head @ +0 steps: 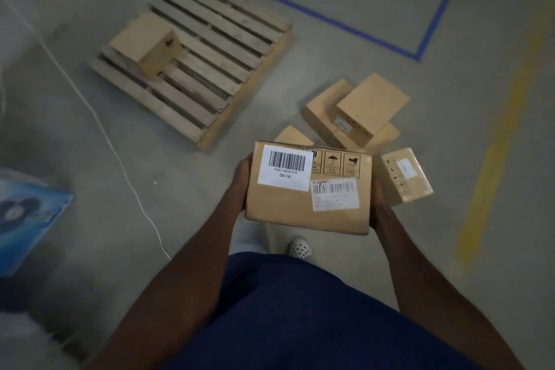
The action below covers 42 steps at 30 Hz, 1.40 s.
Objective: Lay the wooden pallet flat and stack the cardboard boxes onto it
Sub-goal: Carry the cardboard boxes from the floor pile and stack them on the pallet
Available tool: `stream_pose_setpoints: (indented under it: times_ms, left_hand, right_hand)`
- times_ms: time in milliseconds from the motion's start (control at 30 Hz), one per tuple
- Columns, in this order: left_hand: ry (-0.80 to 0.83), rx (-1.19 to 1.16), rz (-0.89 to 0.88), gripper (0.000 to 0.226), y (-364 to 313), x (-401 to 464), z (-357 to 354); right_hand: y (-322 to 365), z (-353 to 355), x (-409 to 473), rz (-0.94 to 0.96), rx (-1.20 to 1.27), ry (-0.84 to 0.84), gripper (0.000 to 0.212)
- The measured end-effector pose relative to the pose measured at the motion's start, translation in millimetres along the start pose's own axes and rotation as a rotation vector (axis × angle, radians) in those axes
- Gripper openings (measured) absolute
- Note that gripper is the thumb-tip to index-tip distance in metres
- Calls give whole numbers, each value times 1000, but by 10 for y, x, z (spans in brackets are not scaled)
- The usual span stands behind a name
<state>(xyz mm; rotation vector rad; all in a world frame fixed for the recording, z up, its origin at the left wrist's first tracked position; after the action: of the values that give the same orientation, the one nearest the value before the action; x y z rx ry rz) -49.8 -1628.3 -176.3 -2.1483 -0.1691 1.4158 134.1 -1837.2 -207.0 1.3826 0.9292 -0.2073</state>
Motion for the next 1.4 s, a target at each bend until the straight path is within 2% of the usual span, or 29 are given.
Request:
stream_pose_setpoints:
  times_ms: [100, 167, 200, 233, 333, 433, 633, 767, 1000, 1233, 1400]
  left_hand:
    - [-38, 34, -14, 50, -117, -109, 368]
    - [-70, 151, 5, 58, -207, -121, 735]
    - [-101, 226, 13, 57, -275, -115, 926]
    - [-126, 273, 22, 55, -346, -113, 1100]
    - [-139, 347, -1, 48, -590, -118, 1583]
    - [-134, 380, -85, 27, -917, -156, 2003]
    - [-235, 365, -254, 51, -1721, -249, 3032]
    - [-268, 449, -294, 63, -2268, -296, 3544]
    - [-277, 513, -318, 82, -3085, 130, 3950]
    - [-276, 553, -275, 95, -4169, 971, 4082]
    - [-235, 619, -284, 82, -5157, 1475, 4066]
  right_hand:
    - [30, -267, 14, 26, -155, 128, 61]
    - [120, -612, -45, 37, -192, 176, 43]
    - [132, -790, -42, 59, -199, 191, 32]
    - [144, -994, -54, 60, -200, 224, 29]
    - [115, -1680, -122, 44, -354, 334, 41]
    - [-34, -2396, -135, 99, -525, 384, 42]
    - [-324, -3931, -193, 317, -777, 423, 57]
    - [-376, -4706, -164, 369, -888, 454, 66]
    - [-203, -5622, 262, 377, -952, 405, 63]
    - [159, -6507, 1120, 371, -910, 334, 60]
    - [595, -7166, 1560, 356, -808, 277, 56]
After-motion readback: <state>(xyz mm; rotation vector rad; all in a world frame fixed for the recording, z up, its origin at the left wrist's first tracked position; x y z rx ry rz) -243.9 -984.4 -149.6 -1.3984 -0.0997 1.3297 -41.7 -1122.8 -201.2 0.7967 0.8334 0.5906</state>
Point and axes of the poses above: each hand's wrist, its own x-axis towards the middle knuckle, its own z-axis out of the back of the hand, y = z × x, the point moved 4 cm from there along x, towards the middle knuckle, and after that the axes turned 5 degrees about z, right-handed, at the moved point
